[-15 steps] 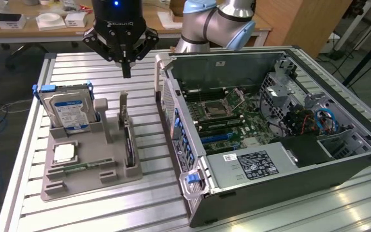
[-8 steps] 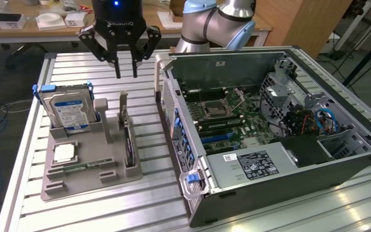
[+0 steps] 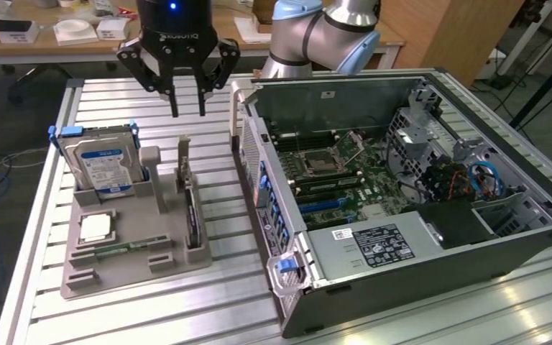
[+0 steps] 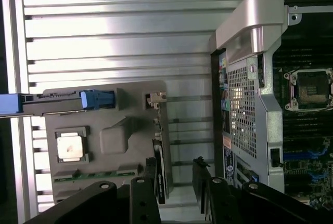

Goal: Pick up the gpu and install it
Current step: 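Pick up the gpu and move the gpu toward the slot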

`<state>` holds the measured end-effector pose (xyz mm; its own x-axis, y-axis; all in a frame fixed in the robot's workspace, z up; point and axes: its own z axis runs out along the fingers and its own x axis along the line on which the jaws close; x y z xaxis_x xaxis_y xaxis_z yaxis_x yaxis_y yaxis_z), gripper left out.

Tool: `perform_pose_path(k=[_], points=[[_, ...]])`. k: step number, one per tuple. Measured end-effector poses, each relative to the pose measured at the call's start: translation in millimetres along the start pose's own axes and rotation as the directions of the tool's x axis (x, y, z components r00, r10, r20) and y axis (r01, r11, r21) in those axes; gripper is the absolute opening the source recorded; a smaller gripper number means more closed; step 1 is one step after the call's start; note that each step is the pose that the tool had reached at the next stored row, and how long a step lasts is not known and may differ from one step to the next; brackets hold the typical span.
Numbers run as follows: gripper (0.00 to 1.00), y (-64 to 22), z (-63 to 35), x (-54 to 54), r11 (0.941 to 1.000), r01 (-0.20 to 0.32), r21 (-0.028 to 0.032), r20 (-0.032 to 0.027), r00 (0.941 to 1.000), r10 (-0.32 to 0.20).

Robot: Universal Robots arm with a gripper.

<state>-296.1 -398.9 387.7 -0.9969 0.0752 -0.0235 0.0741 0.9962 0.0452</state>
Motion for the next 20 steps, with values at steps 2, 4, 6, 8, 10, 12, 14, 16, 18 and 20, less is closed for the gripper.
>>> perform_pose_path(k=[2,4,6,8,10,12,14,16,18,20], points=[[0.41,-0.1,3.6,0.0,1.0000,0.000,0.0000,0.0010,1.0000,0.000],[0.41,-0.3,7.2,0.1,1.0000,0.000,0.0001,0.0020,1.0000,0.000],[0.41,-0.5,10.8,0.2,1.0000,0.000,0.0000,0.0025,1.0000,0.000],[0.41,-0.6,14.4,0.3,1.0000,0.000,-0.0001,0.0029,1.0000,0.000],[0.41,-0.8,18.0,0.4,1.0000,0.000,-0.0001,0.0036,1.0000,0.000],[0.41,-0.9,21.6,0.5,1.0000,0.000,-0.0002,0.0049,1.0000,0.000],[0.41,-1.1,25.3,0.6,1.0000,0.000,-0.0004,0.0069,1.0000,0.000],[0.41,-1.2,28.5,0.7,1.0000,0.000,-0.0005,0.0098,1.0000,0.000],[0.41,-1.4,31.3,0.7,1.0000,0.000,-0.0007,0.0120,0.9999,0.000],[0.41,-1.4,33.2,0.7,1.0000,0.001,-0.0011,0.0134,0.9999,-0.001]])
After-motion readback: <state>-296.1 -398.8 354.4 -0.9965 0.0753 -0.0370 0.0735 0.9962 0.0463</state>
